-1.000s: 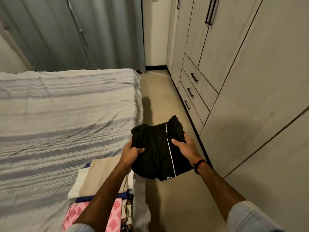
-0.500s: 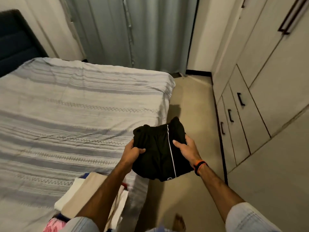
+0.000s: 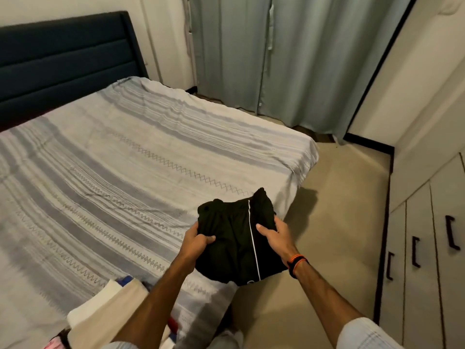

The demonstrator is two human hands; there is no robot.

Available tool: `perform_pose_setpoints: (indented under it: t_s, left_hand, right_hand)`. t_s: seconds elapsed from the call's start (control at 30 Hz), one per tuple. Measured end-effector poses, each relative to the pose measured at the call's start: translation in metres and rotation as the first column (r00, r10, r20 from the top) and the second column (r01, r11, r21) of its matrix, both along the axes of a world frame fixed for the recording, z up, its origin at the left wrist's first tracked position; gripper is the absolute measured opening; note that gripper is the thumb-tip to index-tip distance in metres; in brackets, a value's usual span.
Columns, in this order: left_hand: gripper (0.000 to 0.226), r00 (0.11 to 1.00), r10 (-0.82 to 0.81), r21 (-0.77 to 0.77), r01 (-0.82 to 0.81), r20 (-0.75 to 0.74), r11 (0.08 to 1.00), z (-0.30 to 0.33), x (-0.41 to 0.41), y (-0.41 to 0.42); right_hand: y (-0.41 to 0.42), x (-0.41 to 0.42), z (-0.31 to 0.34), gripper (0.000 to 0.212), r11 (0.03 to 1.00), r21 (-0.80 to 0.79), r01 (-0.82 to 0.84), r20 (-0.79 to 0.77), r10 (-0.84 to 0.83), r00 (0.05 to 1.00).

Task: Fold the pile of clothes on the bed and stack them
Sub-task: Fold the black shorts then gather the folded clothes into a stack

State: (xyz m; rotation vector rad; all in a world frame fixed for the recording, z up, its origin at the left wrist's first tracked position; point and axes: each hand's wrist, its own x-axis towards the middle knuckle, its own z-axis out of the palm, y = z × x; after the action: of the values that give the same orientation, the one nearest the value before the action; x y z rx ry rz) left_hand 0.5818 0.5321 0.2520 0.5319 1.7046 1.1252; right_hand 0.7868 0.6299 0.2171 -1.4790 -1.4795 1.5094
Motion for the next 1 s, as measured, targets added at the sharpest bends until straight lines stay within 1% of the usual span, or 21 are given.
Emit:
perform_pose_setpoints:
  t_s: [0.07, 0.13, 0.27, 0.37, 0.47, 0.7, 0.8, 0.9, 1.0]
  left_hand:
    - [0.058, 0.999, 0.03, -0.004, -0.03, 0.017, 1.0, -0.005, -0.013, 0.024]
    - [0.058, 0.998, 0.043, -0.023, -0.043, 0.035, 0.999, -0.011, -0.027, 0.047]
    - [0.057, 0.996, 0.077, -0.05, -0.074, 0.053, 0.996, -0.024, -0.058, 0.09]
    - [0.057, 0.993, 0.101, -0.077, -0.096, 0.06, 0.992, -0.034, -0.082, 0.122]
    - [0.058, 0.99, 0.127, -0.122, -0.119, 0.058, 0.985, -0.045, -0.1, 0.142]
    - [0.058, 0.979, 0.192, -0.218, -0.173, 0.072, 0.961, -0.084, -0.134, 0.196]
    - [0.058, 0.975, 0.217, -0.278, -0.195, 0.052, 0.941, -0.104, -0.145, 0.221]
    - [0.058, 0.972, 0.235, -0.332, -0.215, 0.019, 0.918, -0.125, -0.156, 0.25]
    - [0.059, 0.971, 0.238, -0.346, -0.224, -0.002, 0.911, -0.141, -0.166, 0.278]
  right_hand:
    - [0.027, -0.015, 0.003, 0.047, 1.0, 0.008, -0.015, 0.014, 0.015, 1.0]
    - [0.054, -0.032, 0.0, 0.045, 0.999, -0.015, -0.038, 0.028, 0.039, 0.999]
    - [0.102, -0.063, -0.013, 0.056, 0.994, -0.066, -0.09, 0.063, 0.094, 0.994]
    - [0.139, -0.092, -0.02, 0.048, 0.989, -0.096, -0.116, 0.054, 0.121, 0.991]
    - [0.167, -0.112, -0.028, 0.046, 0.979, -0.129, -0.157, 0.071, 0.168, 0.983]
    - [0.237, -0.155, -0.071, 0.047, 0.947, -0.234, -0.219, 0.102, 0.248, 0.964]
    - [0.268, -0.172, -0.095, 0.05, 0.924, -0.293, -0.246, 0.119, 0.291, 0.949]
    - [0.3, -0.189, -0.117, 0.052, 0.907, -0.318, -0.277, 0.135, 0.332, 0.934]
    - [0.331, -0.205, -0.133, 0.053, 0.902, -0.326, -0.283, 0.162, 0.349, 0.923]
